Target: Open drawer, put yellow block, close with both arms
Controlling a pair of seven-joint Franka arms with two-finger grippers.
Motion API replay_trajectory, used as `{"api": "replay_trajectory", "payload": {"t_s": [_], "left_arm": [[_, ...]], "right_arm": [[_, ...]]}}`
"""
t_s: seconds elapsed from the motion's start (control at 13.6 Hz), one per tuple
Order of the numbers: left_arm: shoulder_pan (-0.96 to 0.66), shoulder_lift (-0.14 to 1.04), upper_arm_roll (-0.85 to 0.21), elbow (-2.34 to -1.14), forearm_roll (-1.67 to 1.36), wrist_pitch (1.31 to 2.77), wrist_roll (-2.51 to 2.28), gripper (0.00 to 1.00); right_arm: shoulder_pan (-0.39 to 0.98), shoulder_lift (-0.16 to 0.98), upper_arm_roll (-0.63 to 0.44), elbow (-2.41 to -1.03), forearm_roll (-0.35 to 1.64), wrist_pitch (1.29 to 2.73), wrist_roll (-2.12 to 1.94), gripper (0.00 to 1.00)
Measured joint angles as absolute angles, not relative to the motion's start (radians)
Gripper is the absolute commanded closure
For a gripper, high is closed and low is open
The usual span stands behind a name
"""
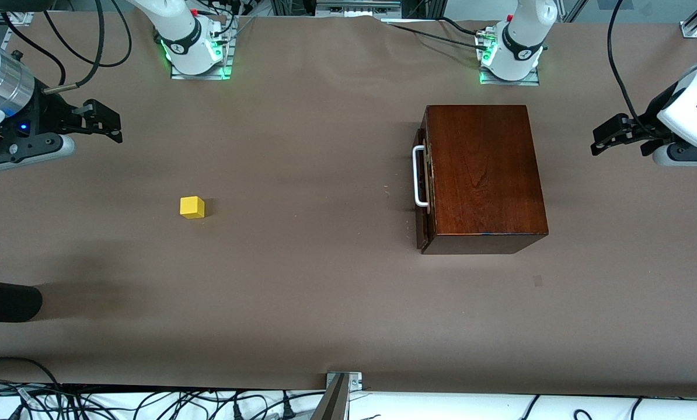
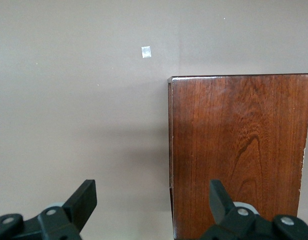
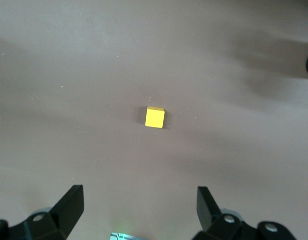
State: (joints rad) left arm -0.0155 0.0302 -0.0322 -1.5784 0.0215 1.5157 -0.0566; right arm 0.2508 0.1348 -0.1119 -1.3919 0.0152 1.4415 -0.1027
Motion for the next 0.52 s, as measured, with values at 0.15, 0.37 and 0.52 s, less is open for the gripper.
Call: {"api": "replay_trajectory", "payload": {"t_s": [0.15, 0.37, 0.52], "left_arm": [[-0.016, 0.030, -0.035, -1.578, 0.021, 1.516, -0.057, 0.00], [-0.016, 0.030, -0.039, -1.578, 0.021, 1.508, -0.057, 0.00], [-0.016, 0.031, -0.040, -1.578, 0.021, 1.506, -0.057, 0.00]], "right_arm": [[0.251, 0.134, -0.113, -1.392, 0.015, 1.441, -0.103, 0.00], [0.251, 0.129, -0.116, -1.390, 0.015, 1.441, -0.103, 0.00], [0.251, 0.127, -0.119, -1.390, 0.015, 1.441, -0.103, 0.00]]}}
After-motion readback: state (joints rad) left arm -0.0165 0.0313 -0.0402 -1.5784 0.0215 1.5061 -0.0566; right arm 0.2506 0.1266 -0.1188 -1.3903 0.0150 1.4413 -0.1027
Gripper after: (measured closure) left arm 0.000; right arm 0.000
